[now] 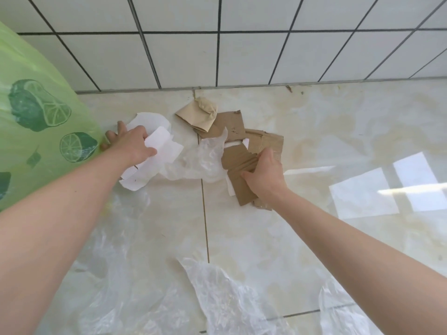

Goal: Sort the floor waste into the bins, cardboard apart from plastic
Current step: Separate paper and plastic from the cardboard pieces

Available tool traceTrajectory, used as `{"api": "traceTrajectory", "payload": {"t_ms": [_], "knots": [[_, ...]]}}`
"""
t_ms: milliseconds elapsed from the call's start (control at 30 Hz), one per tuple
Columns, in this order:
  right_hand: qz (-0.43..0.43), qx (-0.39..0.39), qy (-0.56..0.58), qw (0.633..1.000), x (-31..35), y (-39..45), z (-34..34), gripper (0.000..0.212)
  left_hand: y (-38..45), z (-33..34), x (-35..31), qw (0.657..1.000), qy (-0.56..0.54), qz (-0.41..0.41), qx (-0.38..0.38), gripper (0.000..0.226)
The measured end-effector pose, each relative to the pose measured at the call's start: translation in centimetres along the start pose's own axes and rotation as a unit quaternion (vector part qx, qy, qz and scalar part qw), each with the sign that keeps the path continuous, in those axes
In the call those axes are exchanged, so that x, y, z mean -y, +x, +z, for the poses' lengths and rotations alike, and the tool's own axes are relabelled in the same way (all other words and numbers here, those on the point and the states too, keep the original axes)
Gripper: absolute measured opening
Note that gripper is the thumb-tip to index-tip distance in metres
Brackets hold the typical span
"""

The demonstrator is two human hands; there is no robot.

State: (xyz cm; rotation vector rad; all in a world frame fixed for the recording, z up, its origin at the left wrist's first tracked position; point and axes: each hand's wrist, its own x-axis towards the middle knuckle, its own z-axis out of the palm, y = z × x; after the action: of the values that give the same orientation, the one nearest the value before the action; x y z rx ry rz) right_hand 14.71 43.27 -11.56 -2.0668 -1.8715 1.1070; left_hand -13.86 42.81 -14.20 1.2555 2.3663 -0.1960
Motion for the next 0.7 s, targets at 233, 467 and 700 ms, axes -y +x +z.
{"api": "traceTrajectory", "payload": {"t_ms": [233, 467, 700], "knots": [[-0.034, 0.076, -0.112, 0.990, -0.6, -2.0, 0.8, 0.036, -1.5, 0.5, 0.5, 1.000, 0.003, 0.007, 0.009, 0.027], [-0.057, 0.144, -0.155, 0.976, -1.3, -3.1, 0.2, 0.023, -4.3, 1.1, 0.4, 0.998, 0.019, 0.052, 0.032, 0.031], [-0.073, 0.057, -0.187, 0.978, 2.2, -3.0, -4.0, 0.009, -6.2, 1.5, 1.1, 0.994, 0.000, 0.102, 0.029, 0.031]]}}
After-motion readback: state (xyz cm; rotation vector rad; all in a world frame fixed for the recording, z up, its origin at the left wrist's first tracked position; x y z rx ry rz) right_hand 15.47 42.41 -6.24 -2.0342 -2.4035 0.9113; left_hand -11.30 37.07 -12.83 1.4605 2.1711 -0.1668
